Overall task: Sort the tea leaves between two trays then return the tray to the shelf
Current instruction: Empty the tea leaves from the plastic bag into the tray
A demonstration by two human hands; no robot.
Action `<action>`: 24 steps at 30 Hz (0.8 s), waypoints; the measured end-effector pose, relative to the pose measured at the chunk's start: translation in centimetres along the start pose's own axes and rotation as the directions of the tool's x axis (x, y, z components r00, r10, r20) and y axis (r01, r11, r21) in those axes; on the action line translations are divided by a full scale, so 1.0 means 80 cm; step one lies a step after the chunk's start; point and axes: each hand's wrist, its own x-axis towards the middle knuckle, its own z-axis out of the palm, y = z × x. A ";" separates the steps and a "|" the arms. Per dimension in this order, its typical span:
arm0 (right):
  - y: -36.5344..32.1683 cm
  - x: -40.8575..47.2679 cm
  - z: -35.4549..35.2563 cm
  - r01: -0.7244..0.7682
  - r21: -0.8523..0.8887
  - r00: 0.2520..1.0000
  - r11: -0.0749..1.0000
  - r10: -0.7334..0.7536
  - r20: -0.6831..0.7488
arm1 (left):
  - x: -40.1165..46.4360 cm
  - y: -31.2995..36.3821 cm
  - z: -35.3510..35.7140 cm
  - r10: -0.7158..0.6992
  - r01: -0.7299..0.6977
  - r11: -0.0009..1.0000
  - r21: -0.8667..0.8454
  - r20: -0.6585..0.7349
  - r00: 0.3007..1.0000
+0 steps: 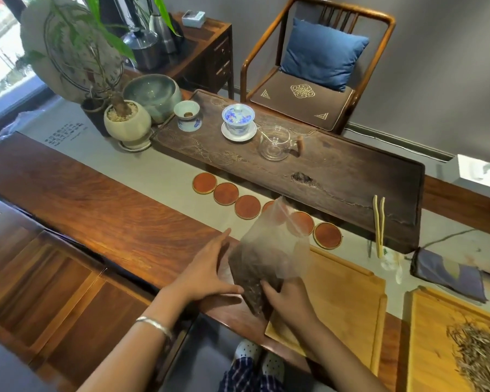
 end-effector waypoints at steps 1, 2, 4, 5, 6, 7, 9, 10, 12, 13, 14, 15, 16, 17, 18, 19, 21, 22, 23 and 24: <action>-0.004 -0.001 -0.009 0.029 0.009 0.999 1.000 -0.029 -0.016 | 0.004 0.002 -0.003 0.021 -0.021 1.000 -0.019 0.018 1.000; -0.009 -0.002 -0.019 0.050 0.045 0.998 0.998 -0.049 -0.027 | 0.007 0.005 -0.005 0.039 -0.037 0.999 -0.037 0.038 0.999; -0.015 -0.010 -0.040 0.064 0.150 0.997 0.987 -0.059 -0.039 | 0.010 0.014 -0.006 0.068 -0.059 0.994 -0.095 0.097 0.993; -0.016 -0.015 -0.052 0.061 0.198 0.998 0.978 -0.055 -0.036 | 0.011 0.019 -0.006 0.081 -0.063 0.989 -0.131 0.136 0.987; -0.015 -0.021 -0.063 0.056 0.247 0.998 0.967 -0.051 -0.028 | 0.010 0.027 -0.005 0.094 -0.067 0.985 -0.159 0.171 0.981; -0.012 -0.027 -0.075 0.054 0.303 0.999 0.951 -0.051 -0.017 | 0.008 0.035 -0.003 0.102 -0.066 0.981 -0.181 0.195 0.975; -0.003 -0.040 -0.098 0.027 0.435 0.999 0.900 -0.034 0.007 | 0.004 0.051 0.003 0.095 -0.040 0.970 -0.238 0.225 0.970; 0.003 -0.047 -0.108 0.000 0.498 1.000 0.867 -0.014 0.025 | 0.001 0.059 0.008 0.086 -0.017 0.961 -0.275 0.241 0.967; 0.015 -0.062 -0.125 -0.036 0.582 0.999 0.813 0.011 0.046 | -0.006 0.075 0.022 0.087 0.014 0.945 -0.327 0.291 0.953; 0.021 -0.070 -0.131 -0.041 0.603 0.999 0.797 0.020 0.042 | -0.011 0.084 0.029 0.100 0.012 0.942 -0.336 0.314 0.944; 0.026 -0.078 -0.135 -0.044 0.615 0.999 0.787 0.033 0.029 | -0.016 0.093 0.037 0.114 0.006 0.939 -0.344 0.328 0.938; 0.030 -0.087 -0.138 -0.047 0.628 0.999 0.776 0.048 0.014 | -0.020 0.102 0.045 0.123 0.005 0.934 -0.358 0.334 0.934; 0.034 -0.096 -0.140 -0.056 0.643 0.997 0.764 0.073 0.000 | -0.024 0.108 0.053 0.123 0.013 0.926 -0.377 0.334 0.935; 0.039 -0.105 -0.139 -0.073 0.663 0.995 0.745 0.103 -0.007 | -0.028 0.112 0.061 0.119 0.023 0.917 -0.399 0.328 0.937; 0.046 -0.114 -0.138 -0.098 0.683 0.990 0.723 0.141 -0.007 | -0.033 0.115 0.070 0.112 0.037 0.904 -0.426 0.320 0.941; 0.053 -0.123 -0.135 -0.131 0.697 0.983 0.705 0.182 0.000 | -0.038 0.118 0.078 0.097 0.057 0.888 -0.457 0.308 0.946; 0.066 -0.138 -0.128 -0.214 0.713 0.962 0.668 0.270 0.035 | -0.048 0.119 0.093 0.046 0.124 0.845 -0.519 0.302 0.952; 0.072 -0.146 -0.122 -0.253 0.722 0.950 0.644 0.306 0.060 | -0.052 0.120 0.100 0.022 0.161 0.827 -0.538 0.318 0.948; 0.076 -0.152 -0.116 -0.281 0.727 0.940 0.626 0.332 0.078 | -0.057 0.119 0.107 0.001 0.196 0.812 -0.550 0.336 0.942; 0.081 -0.158 -0.110 -0.296 0.732 0.934 0.614 0.348 0.085 | -0.061 0.119 0.114 -0.019 0.227 0.797 -0.559 0.352 0.936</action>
